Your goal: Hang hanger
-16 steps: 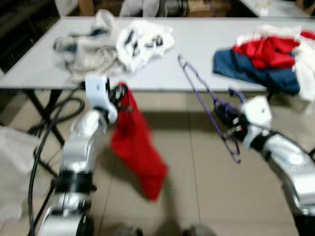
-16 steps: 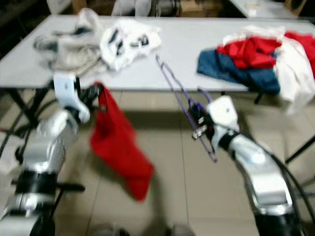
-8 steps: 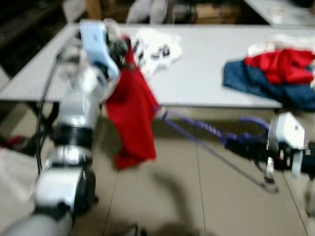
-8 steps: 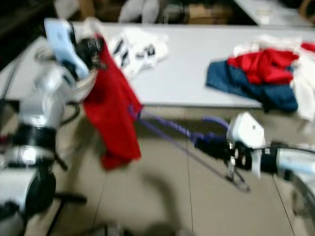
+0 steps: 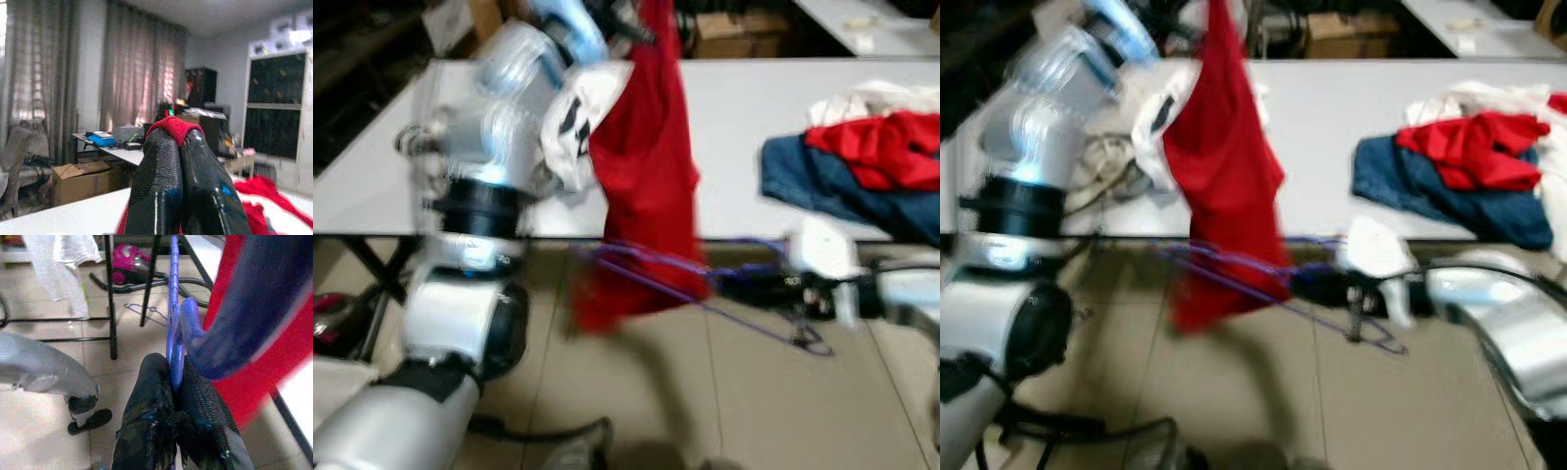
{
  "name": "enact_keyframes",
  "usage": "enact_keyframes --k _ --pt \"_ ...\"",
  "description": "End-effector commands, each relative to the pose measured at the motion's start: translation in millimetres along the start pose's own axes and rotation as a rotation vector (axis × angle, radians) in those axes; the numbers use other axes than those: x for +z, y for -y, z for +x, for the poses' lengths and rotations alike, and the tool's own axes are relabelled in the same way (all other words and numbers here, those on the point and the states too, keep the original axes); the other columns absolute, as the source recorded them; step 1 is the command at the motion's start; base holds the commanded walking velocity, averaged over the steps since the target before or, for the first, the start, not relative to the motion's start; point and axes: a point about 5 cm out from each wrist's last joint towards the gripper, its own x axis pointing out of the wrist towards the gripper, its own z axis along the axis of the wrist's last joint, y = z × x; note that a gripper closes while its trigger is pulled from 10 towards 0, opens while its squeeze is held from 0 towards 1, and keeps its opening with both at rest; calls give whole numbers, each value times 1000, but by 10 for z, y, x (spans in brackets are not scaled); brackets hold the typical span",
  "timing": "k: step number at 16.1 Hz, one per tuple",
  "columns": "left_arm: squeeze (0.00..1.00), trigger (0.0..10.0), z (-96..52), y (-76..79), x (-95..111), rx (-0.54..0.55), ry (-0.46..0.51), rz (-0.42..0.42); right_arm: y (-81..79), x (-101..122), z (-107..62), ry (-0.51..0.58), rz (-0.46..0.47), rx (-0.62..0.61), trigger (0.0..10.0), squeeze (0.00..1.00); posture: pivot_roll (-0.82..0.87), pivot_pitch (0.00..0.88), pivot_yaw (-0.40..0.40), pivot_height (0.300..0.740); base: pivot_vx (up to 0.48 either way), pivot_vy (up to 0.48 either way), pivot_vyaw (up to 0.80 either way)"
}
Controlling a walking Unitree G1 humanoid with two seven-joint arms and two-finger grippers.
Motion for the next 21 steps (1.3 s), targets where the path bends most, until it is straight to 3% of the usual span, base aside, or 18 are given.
enact_keyframes --k 1,3,6,8,9,10,11,12,13,15,17,19,21 --pt "0 10000 69 111 267 -59 83 -10 99 -11 -36 -59 -43 4 10000 0 -145 0 30 740 416 0 0" --pt "0 10000 47 105 341 -62 101 -9 172 20 -48 -64 -68 5 10000 0 -136 0 14 740 420 0 0" --pt "0 10000 -33 119 525 -83 150 -42 655 128 -67 -94 -155 -198 10000 0 -121 0 -13 740 436 0 0" --pt "0 10000 -103 131 748 -93 210 -42 1314 612 -252 -33 -324 -545 10000 0 -104 0 -41 740 437 0 0" --pt "0 10000 -103 131 748 -93 210 -42 1314 612 -252 -33 -324 -545 10000 0 -104 0 -41 740 435 0 0" --pt "0 10000 -134 131 880 -96 248 -49 1518 914 -372 33 -384 -683 10000 0 -101 0 -47 740 435 0 0" --pt "0 10000 -146 126 944 -95 269 -47 1619 1107 -460 92 -412 -784 10000 0 -101 0 -47 740 435 0 0" --pt "0 10000 -176 95 1033 -78 294 -40 1742 1396 -612 116 -545 -981 10000 0 -93 0 -54 740 442 0 0" --pt "0 10000 -217 40 1064 -45 298 -37 1776 1591 -706 180 -627 -1103 10000 0 -84 0 -63 740 439 0 0" --pt "0 10000 -280 -45 1007 13 272 -35 1766 1642 -692 259 -685 -1148 10000 0 -83 0 -62 740 442 0 0" --pt "0 10000 -336 -108 859 59 225 -31 1732 1520 -566 272 -711 -1109 10000 0 -89 0 -53 740 442 0 0" --pt "0 10000 -416 -196 427 151 64 12 1636 934 -122 174 -536 -766 10000 0 -95 0 -42 740 437 0 0" --pt "0 10000 -430 -207 372 162 40 22 1623 862 -71 154 -533 -730 10000 0 -95 0 -42 740 431 0 0"
